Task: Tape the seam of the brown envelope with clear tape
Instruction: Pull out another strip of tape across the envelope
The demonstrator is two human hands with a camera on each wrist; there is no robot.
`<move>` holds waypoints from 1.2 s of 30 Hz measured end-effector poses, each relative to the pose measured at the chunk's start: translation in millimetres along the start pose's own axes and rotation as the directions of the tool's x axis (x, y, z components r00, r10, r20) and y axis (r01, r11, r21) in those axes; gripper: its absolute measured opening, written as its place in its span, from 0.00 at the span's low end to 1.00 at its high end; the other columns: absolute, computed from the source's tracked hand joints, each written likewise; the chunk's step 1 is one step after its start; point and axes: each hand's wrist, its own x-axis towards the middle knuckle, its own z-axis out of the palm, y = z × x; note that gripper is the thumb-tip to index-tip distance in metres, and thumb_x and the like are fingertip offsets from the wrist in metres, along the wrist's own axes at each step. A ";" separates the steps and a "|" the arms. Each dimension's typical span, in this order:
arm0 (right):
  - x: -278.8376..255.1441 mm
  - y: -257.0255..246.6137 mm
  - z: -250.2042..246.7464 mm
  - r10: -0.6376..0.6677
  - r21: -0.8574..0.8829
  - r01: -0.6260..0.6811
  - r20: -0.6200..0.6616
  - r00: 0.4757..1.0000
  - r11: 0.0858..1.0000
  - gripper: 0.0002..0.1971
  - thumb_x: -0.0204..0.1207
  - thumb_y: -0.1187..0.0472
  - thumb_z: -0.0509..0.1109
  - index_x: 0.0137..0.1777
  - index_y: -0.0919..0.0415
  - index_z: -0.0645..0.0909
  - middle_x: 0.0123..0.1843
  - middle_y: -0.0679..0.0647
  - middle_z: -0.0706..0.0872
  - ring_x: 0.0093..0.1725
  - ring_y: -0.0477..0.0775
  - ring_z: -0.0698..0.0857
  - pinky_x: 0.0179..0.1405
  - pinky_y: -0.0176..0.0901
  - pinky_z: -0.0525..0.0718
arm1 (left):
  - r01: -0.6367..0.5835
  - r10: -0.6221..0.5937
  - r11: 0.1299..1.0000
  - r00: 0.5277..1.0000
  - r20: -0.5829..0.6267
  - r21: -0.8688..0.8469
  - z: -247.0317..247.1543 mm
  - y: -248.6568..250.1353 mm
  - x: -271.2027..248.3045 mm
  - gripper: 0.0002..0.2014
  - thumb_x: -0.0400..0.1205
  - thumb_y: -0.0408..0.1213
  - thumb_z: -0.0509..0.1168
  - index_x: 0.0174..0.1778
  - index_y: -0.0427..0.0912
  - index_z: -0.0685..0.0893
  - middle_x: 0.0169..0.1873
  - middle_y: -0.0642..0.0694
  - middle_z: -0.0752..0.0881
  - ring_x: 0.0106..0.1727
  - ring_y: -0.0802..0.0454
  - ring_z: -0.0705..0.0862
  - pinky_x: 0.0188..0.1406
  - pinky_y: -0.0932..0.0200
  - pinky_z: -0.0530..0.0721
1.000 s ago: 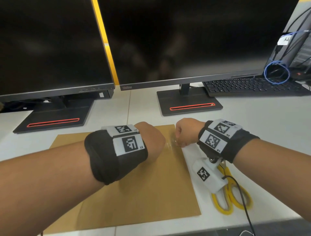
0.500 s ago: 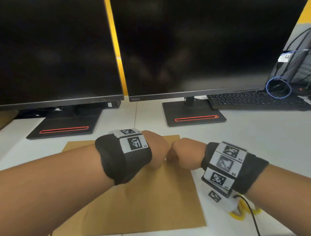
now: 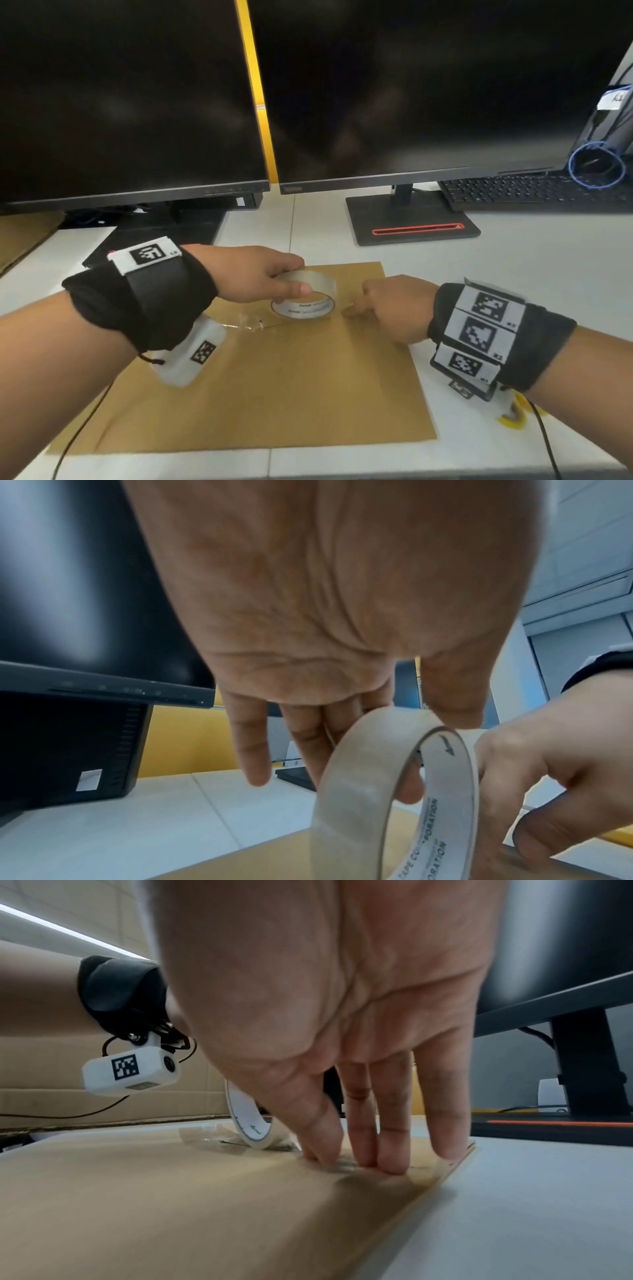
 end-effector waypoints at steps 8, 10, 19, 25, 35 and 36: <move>1.1 -3.9 -5.0 -0.026 -0.106 0.029 0.023 0.999 0.994 0.20 0.85 0.58 0.56 0.76 0.55 0.73 0.50 0.51 0.79 0.58 0.59 0.78 0.55 0.48 0.74 | 0.105 -0.100 0.987 0.994 -0.051 0.119 -10.0 -16.5 -6.6 0.20 0.79 0.64 0.59 0.61 0.58 0.80 0.47 0.61 0.81 0.51 0.58 0.80 0.57 0.60 0.77; -2.5 -6.6 -6.5 -0.026 -0.129 0.033 0.052 0.998 0.991 0.21 0.85 0.59 0.55 0.77 0.55 0.72 0.51 0.51 0.78 0.59 0.59 0.77 0.55 0.46 0.73 | 0.157 -0.149 0.976 0.987 -0.062 0.153 -9.4 -26.4 -10.5 0.24 0.77 0.66 0.60 0.63 0.58 0.80 0.46 0.63 0.79 0.50 0.59 0.79 0.56 0.61 0.76; -1.4 -5.9 -4.3 -0.051 -0.147 0.050 -0.002 0.999 0.988 0.27 0.80 0.66 0.56 0.76 0.43 0.69 0.70 0.50 0.76 0.67 0.58 0.78 0.67 0.49 0.78 | 0.091 -0.091 0.996 0.988 -0.124 -0.002 6.5 -36.2 -13.4 0.12 0.82 0.56 0.63 0.61 0.67 0.77 0.37 0.66 0.77 0.39 0.63 0.78 0.36 0.72 0.70; -2.2 -7.7 -5.9 -0.053 -0.218 0.063 0.053 0.997 0.974 0.31 0.80 0.68 0.57 0.79 0.40 0.62 0.67 0.53 0.75 0.64 0.60 0.79 0.60 0.48 0.80 | -0.007 -0.009 0.994 0.989 -0.146 -0.107 14.2 -45.7 -13.5 0.09 0.81 0.50 0.66 0.56 0.66 0.85 0.54 0.69 0.82 0.60 0.64 0.78 0.67 0.62 0.73; 3.7 -21.9 -2.5 -0.006 -0.210 0.025 0.092 0.996 0.977 0.32 0.80 0.68 0.59 0.80 0.40 0.60 0.63 0.57 0.68 0.64 0.64 0.76 0.52 0.49 0.77 | -0.005 0.003 1.000 0.984 -0.177 -0.013 17.3 -39.7 -8.2 0.09 0.81 0.51 0.66 0.54 0.66 0.88 0.58 0.67 0.85 0.61 0.62 0.80 0.68 0.60 0.75; 6.3 -21.8 -0.7 -0.031 -0.182 0.039 0.047 0.998 0.983 0.29 0.81 0.68 0.59 0.79 0.43 0.65 0.58 0.55 0.66 0.61 0.62 0.76 0.55 0.49 0.78 | -0.004 0.004 1.000 0.984 -0.178 0.002 17.4 -38.8 -7.5 0.09 0.81 0.51 0.65 0.55 0.65 0.88 0.58 0.66 0.85 0.61 0.62 0.80 0.67 0.60 0.75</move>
